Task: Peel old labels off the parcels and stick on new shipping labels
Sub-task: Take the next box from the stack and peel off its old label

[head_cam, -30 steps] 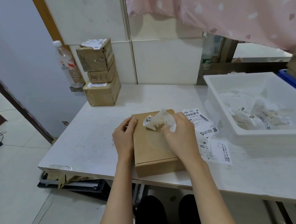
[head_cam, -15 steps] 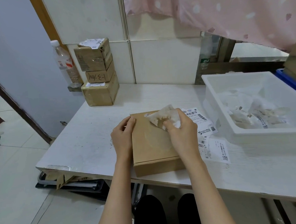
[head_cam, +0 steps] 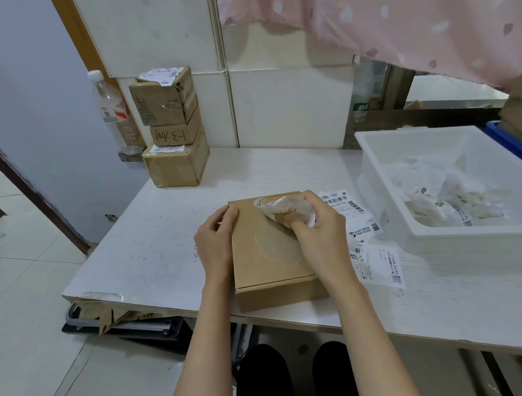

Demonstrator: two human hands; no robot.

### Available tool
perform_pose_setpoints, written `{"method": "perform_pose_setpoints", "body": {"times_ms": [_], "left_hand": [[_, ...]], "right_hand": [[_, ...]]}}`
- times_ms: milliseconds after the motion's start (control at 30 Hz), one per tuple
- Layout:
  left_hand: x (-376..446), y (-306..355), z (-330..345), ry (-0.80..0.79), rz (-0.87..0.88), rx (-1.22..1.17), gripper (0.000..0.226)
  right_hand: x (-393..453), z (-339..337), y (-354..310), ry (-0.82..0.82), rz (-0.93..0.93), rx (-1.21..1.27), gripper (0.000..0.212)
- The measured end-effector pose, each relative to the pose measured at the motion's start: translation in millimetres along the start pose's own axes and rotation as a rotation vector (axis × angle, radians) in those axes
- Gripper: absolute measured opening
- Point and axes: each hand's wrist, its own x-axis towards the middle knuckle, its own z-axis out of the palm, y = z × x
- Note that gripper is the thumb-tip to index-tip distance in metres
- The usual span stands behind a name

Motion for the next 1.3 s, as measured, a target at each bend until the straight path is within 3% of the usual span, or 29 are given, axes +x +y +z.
{"method": "perform_pose_setpoints", "body": {"times_ms": [300,533,700,1300], "left_hand": [[1,0,0,-0.003,0.001,0.017,0.010],[4,-3,0,0.015,-0.001,0.036,0.017],[5,-5,0,0.017,-0.006,0.049,0.016],[7,-6,0,0.024,0.008,0.076,0.010]], "right_hand": [[0,-1,1,0.004,-0.023,0.031,0.018],[0,-1,-2,-0.030,-0.043,0.060,0.030],[1,1,9,-0.026,-0.048,0.077,0.018],[2,3,9,-0.067,-0.112,0.008,0.031]]}}
